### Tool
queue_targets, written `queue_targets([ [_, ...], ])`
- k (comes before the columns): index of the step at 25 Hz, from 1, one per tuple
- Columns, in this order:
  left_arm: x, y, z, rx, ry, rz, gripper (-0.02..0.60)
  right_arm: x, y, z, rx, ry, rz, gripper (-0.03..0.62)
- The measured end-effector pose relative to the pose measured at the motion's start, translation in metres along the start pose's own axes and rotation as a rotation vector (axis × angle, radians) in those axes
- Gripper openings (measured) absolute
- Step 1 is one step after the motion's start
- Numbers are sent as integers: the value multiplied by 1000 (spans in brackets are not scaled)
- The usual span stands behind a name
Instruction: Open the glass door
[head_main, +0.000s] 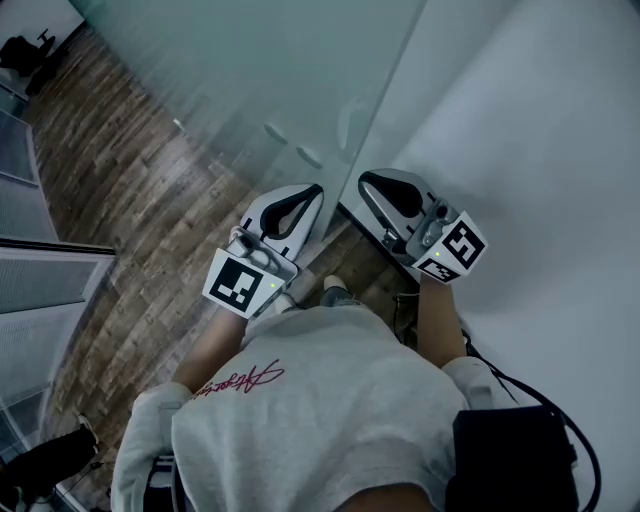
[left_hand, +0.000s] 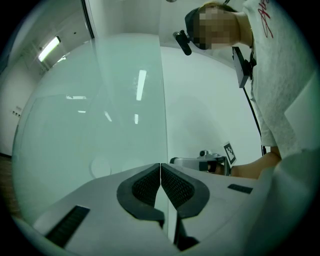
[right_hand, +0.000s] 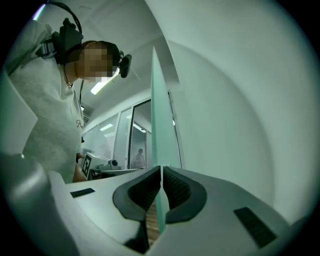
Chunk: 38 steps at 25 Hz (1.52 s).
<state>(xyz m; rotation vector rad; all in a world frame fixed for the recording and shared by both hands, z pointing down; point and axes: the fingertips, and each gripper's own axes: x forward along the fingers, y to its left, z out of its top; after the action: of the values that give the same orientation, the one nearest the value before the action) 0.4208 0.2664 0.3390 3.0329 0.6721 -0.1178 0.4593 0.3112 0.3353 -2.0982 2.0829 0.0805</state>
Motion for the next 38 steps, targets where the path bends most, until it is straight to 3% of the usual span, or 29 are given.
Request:
queue_targets([
  [5,-1,-3,-4,-1,-1,-42,18,-6,22,-6,17,13,-85,29],
  [13,-22,-6,-4,-15,-7,-100,18,6,63,-13,-49,43,-202,29],
  [24,-39,-3,4,15,-19,-107,18,4,54,-5,-76,-21,-438,29],
  [30,-47,7,10,11,-39,-84,17,13,57,-8,-35,-26,-438,25],
  [38,-51,15,10,5,-44,-57,18,20,61,-9,-58,-7,-415,25],
])
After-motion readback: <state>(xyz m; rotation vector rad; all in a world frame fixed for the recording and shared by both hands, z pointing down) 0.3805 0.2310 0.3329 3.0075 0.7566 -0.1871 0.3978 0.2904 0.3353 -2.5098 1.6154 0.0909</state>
